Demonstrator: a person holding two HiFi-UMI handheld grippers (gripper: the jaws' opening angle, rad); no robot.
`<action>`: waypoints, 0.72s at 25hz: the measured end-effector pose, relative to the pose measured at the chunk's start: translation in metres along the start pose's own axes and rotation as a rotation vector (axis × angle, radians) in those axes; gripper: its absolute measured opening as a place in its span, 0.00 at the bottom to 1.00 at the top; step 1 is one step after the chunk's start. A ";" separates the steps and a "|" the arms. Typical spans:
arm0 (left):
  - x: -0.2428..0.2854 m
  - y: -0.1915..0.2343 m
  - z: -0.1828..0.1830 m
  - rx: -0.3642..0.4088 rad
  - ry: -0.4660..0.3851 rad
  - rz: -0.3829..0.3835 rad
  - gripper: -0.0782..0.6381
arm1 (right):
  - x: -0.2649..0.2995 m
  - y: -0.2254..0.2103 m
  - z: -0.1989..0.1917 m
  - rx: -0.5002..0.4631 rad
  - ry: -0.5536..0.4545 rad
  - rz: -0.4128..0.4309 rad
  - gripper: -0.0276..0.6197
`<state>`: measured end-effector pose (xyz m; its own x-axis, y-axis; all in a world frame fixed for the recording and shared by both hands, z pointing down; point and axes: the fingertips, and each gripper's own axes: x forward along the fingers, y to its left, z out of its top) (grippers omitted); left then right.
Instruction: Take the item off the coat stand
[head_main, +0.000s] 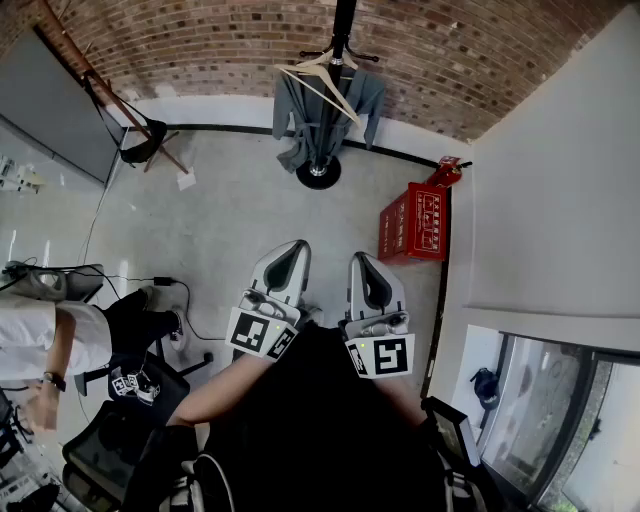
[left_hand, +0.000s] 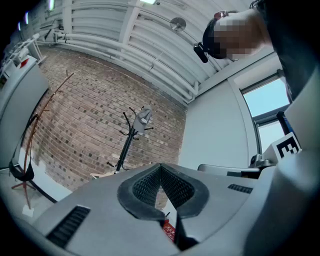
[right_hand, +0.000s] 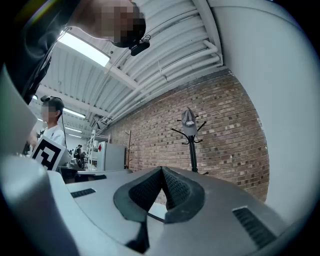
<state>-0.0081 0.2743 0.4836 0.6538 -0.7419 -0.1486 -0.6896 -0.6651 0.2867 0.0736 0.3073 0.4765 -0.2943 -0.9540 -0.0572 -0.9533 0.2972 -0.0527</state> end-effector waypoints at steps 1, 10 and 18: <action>0.004 -0.002 0.003 0.004 -0.010 0.001 0.13 | 0.003 -0.001 0.003 -0.019 -0.004 0.008 0.07; 0.002 -0.021 -0.003 0.055 -0.008 0.032 0.13 | -0.003 -0.005 0.011 -0.040 -0.050 0.032 0.07; -0.011 -0.013 -0.023 0.064 0.039 0.077 0.13 | 0.002 -0.015 -0.003 -0.002 -0.044 0.033 0.07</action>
<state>0.0006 0.2929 0.5037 0.6087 -0.7882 -0.0909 -0.7562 -0.6110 0.2343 0.0872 0.3011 0.4805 -0.3221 -0.9412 -0.1022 -0.9435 0.3281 -0.0477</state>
